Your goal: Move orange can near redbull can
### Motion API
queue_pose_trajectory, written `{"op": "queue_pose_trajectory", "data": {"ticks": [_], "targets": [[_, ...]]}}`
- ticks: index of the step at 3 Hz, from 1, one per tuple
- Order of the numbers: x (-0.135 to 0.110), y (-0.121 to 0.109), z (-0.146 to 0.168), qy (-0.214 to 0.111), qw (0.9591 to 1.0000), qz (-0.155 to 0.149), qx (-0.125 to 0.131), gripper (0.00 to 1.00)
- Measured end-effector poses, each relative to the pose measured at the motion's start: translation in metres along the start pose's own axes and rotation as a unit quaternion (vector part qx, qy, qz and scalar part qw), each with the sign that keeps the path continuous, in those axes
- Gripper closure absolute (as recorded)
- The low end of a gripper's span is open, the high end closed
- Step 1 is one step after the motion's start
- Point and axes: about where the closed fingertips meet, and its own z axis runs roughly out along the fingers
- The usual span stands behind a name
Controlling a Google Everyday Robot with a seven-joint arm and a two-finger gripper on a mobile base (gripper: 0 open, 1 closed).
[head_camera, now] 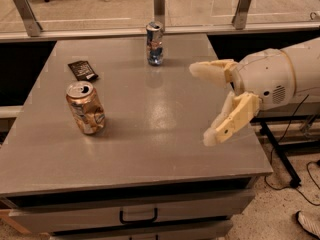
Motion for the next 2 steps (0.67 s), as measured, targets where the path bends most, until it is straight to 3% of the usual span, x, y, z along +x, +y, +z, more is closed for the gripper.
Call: {"op": "queue_pose_trajectory", "data": {"ticks": [1,2], "targets": [[0.004,0.001,0.013,-0.002,0.9998,0.013,0.017,0.00],[0.006,-0.003,0.044,-0.022,0.9982,0.025,0.050,0.00]]}}
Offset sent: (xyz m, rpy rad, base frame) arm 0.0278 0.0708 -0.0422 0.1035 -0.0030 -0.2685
